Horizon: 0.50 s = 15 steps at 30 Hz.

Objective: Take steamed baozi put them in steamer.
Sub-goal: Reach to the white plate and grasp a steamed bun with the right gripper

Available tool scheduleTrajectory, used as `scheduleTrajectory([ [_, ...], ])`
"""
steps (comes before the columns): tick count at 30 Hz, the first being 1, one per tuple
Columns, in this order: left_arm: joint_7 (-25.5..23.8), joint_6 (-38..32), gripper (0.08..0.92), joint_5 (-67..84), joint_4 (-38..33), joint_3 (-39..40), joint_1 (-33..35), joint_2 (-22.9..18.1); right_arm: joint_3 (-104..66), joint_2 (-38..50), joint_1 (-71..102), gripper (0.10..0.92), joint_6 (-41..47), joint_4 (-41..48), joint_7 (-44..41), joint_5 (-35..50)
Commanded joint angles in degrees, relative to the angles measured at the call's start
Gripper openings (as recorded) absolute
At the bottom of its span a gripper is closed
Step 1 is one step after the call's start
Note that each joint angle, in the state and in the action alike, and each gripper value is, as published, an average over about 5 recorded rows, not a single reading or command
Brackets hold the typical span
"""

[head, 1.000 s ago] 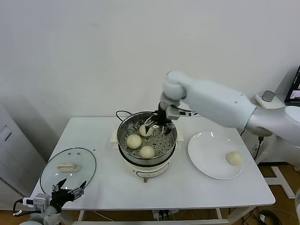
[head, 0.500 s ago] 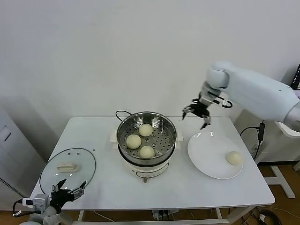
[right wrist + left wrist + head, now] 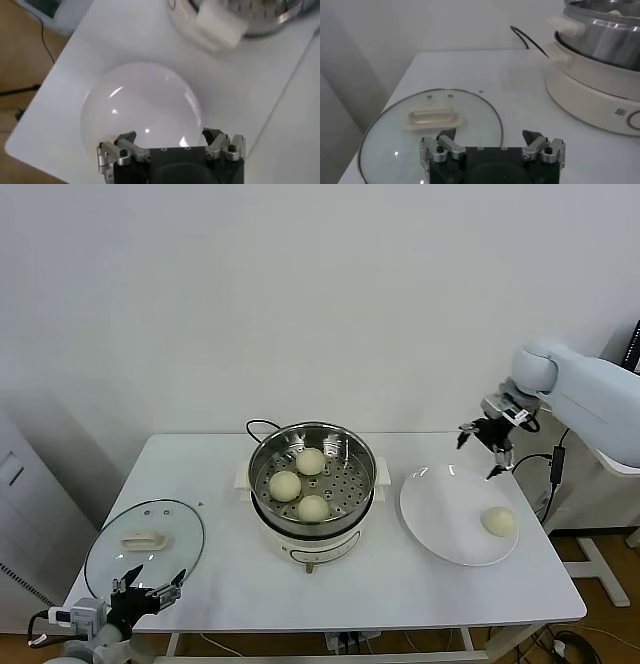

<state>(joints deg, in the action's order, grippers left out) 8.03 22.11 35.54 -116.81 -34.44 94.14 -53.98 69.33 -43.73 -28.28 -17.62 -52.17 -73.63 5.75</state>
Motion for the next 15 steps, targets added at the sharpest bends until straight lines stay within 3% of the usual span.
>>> scheduleTrajectory([
  [1,0.02,0.13,0.823,-0.07,-0.1,0.0,-0.12,0.05,-4.72,2.38,8.08,0.823,3.22,5.01,1.18,-1.61],
  [15,0.0,0.17,0.823,-0.04,-0.02,0.08,-0.37,0.1,-13.61,-1.0,17.7,0.823,0.42,12.57,3.29,-8.22],
])
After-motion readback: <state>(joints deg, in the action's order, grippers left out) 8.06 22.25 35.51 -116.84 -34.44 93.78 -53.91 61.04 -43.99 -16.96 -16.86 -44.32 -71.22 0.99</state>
